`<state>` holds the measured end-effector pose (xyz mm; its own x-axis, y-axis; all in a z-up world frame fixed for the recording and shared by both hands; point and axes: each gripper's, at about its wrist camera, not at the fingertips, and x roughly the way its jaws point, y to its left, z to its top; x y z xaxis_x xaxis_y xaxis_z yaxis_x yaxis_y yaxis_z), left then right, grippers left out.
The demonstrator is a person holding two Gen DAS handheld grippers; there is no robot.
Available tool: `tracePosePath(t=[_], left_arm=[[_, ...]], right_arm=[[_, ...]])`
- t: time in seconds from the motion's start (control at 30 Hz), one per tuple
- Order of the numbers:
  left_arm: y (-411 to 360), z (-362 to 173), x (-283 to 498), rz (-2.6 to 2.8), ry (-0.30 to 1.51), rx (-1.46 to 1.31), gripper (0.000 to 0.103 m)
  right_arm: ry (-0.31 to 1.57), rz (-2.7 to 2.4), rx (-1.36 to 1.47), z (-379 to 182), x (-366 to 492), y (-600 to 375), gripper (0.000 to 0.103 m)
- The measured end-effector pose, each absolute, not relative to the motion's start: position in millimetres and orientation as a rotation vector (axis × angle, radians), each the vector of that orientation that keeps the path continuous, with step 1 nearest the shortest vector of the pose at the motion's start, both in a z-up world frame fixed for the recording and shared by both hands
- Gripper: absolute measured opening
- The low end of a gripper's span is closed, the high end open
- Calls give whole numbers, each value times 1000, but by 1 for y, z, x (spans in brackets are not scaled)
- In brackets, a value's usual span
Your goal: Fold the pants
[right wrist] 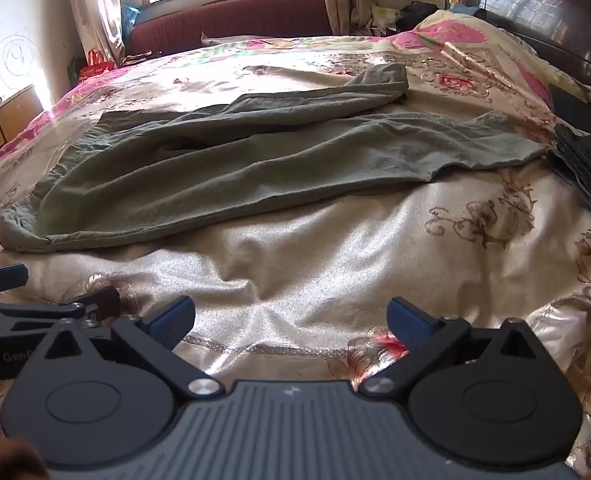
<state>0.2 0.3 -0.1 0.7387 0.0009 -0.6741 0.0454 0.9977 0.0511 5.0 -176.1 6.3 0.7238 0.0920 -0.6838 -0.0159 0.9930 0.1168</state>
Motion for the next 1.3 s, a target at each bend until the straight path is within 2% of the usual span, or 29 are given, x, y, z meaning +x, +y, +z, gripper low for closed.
tracePosePath(t=[1.3], left_arm=[[-1, 1, -2, -2, 722, 89, 103]], right_arm=[[791, 86, 124, 3, 8, -176, 101]])
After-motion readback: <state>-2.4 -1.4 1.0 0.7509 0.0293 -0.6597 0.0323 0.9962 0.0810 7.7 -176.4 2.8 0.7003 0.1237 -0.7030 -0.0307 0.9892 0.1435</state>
